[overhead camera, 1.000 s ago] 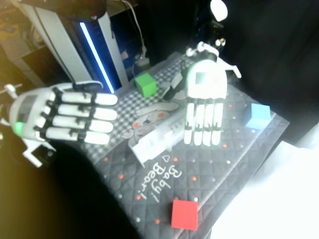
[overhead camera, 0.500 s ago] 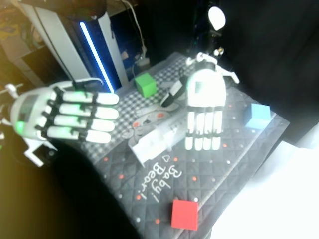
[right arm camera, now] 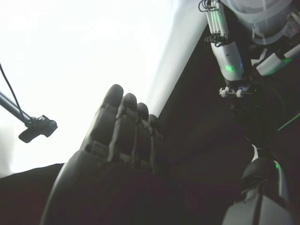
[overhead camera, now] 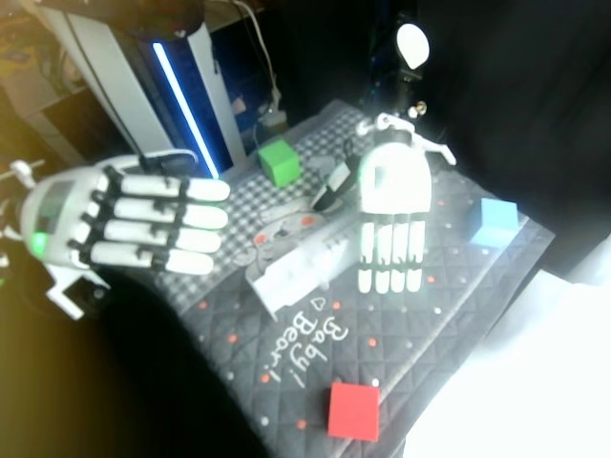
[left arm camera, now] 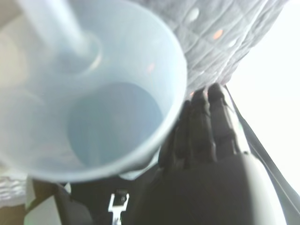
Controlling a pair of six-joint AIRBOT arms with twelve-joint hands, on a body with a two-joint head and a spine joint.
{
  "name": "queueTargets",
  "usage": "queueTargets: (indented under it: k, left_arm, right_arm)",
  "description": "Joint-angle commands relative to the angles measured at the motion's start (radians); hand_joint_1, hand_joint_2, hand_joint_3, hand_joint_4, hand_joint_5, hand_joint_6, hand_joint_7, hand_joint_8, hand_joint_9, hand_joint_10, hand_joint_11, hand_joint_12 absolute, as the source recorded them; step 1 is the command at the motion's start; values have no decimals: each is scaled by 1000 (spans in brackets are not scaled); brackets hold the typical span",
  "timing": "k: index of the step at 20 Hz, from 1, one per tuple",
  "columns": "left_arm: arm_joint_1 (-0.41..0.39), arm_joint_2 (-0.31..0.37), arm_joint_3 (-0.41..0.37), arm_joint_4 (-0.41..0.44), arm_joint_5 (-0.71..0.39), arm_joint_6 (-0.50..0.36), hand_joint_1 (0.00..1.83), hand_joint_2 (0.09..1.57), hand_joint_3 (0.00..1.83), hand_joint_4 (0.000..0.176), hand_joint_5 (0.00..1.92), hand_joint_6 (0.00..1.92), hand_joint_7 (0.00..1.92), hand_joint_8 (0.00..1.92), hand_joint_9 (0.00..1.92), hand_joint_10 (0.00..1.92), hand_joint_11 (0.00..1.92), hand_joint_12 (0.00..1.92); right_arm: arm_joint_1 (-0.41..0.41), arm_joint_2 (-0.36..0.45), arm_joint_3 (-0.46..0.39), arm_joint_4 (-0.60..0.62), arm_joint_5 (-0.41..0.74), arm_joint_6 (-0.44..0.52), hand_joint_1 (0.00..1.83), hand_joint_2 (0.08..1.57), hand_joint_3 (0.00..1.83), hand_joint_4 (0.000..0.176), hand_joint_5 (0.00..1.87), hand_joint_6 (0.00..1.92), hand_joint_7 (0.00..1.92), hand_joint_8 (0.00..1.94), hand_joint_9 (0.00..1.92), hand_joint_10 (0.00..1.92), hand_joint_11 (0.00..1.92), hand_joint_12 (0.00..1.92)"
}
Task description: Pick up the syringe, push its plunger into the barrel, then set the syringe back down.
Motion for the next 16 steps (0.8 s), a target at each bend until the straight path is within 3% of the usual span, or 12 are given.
queueTargets:
  k: [1,4,8,9,10,11,12,13,14,15,16]
  left_arm:
    - [-5,-5,5,-18,-57,-6,428,728,6,0,112,3,202,4,244,8,218,129]
    - [-4,-6,10,-45,-73,-6,598,968,10,0,215,9,292,7,378,3,179,710]
    - [4,-8,14,-52,-74,-6,963,1166,1,0,456,8,529,7,626,14,334,984]
    - [7,-8,16,-56,-73,-6,1461,1146,0,0,597,5,718,1,791,990,602,1376]
    - [9,-8,18,-64,-78,-6,1287,1189,0,0,813,891,885,900,1180,1276,1040,1706]
    - [9,-7,23,-99,-102,-6,1126,1218,0,0,780,1254,1262,1415,1499,1814,1480,1912]
    - [8,-6,23,-106,-108,-6,1126,1218,0,0,780,1254,1262,1415,1499,1814,1480,1912]
    - [4,-2,26,-123,-120,-6,1125,1210,0,0,795,1241,1277,1675,1511,1900,1527,1919]
    - [-2,-1,29,-130,-124,-6,1104,1235,1,0,753,1306,1140,1574,1470,1917,1510,1921]
    - [-9,1,35,-141,-129,-6,1106,1231,0,0,761,1294,1120,1601,1450,1920,1489,1921]
    - [-14,4,42,-156,-136,-6,1115,1213,0,0,792,1249,1124,1054,1418,1738,1394,1921]
  right_arm:
    - [13,5,4,13,123,5,381,857,14,0,88,0,149,0,161,0,91,306]
    - [13,5,4,13,123,6,435,815,4,0,110,0,177,0,206,0,181,236]
    - [13,5,4,12,123,6,456,816,3,0,107,1,177,0,200,0,192,210]
    - [13,5,4,12,123,6,437,825,5,0,104,0,172,0,189,0,187,203]
    - [13,5,4,12,123,6,420,835,9,0,102,0,173,1,189,1,189,202]
    - [13,5,4,12,123,6,446,825,3,0,102,0,168,0,190,1,186,198]
    - [13,5,4,12,123,6,446,825,3,0,102,0,168,0,190,1,186,198]
    - [13,5,4,12,123,7,458,817,0,0,111,4,175,3,196,3,185,197]
    - [13,5,4,12,123,7,481,813,0,0,117,5,179,4,195,3,181,194]
    - [13,5,4,12,123,7,488,810,0,0,117,5,180,4,195,2,182,194]
    - [13,5,4,12,123,7,427,833,7,0,119,5,182,4,199,4,189,196]
